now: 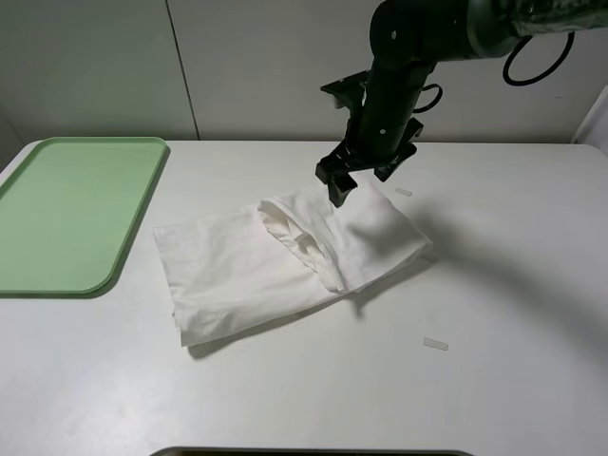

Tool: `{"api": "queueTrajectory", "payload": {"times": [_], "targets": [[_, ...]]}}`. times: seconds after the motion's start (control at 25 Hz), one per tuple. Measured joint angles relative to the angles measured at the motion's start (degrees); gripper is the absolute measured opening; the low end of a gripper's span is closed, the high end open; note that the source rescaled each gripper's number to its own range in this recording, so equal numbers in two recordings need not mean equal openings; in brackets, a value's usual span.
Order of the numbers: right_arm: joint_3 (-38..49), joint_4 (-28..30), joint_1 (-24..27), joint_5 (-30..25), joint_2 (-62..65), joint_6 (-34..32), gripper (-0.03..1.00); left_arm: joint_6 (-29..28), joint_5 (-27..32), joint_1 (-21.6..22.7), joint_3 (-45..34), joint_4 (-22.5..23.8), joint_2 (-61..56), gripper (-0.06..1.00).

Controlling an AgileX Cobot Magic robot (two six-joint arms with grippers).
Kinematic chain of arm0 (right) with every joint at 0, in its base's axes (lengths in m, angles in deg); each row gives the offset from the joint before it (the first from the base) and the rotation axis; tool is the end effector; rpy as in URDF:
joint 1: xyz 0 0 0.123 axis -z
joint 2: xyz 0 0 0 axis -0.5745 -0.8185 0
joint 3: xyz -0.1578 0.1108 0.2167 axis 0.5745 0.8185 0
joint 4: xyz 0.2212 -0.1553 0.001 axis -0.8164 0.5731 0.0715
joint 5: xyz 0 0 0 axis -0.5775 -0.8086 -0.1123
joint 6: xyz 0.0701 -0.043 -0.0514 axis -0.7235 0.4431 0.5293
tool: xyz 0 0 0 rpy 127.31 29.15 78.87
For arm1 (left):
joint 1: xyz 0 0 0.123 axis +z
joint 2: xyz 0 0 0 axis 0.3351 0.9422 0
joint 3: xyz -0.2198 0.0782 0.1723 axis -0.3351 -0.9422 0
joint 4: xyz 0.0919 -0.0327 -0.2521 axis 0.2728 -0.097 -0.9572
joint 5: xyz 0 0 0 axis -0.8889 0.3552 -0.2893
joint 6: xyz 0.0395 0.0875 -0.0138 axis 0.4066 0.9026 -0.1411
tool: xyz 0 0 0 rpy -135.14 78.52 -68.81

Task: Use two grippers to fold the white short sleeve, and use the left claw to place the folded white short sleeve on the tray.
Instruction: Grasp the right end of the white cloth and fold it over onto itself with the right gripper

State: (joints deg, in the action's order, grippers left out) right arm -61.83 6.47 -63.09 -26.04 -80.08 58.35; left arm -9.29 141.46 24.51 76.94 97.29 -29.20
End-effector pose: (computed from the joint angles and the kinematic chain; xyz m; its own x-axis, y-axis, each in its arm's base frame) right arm 0.4060 0.2160 0.1723 -0.7528 -0.6167 -0.2301 -0.6248 0.7795 -0.0448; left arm 0.0114 0.0148 0.2793 -0.4707 0.0321 -0.8817 -0.1771 0.9756 0.1300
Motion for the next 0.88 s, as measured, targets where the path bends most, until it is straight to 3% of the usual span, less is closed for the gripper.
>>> {"api": "queueTrajectory", "payload": {"times": [0.36,0.48,0.88], "targets": [[5.18,-1.21,-0.83,12.12,0.00,-4.86,0.88,0.00,-0.04,0.00,0.00,0.00,0.00,1.00],[5.37,-3.31,-2.96,19.73,-0.03,-5.06,0.88,0.00,-0.04,0.00,0.00,0.00,0.00,1.00],[5.61,-6.66,-5.02,24.43,-5.09,-5.08,0.88,0.00,-0.04,0.00,0.00,0.00,0.00,1.00]]}}
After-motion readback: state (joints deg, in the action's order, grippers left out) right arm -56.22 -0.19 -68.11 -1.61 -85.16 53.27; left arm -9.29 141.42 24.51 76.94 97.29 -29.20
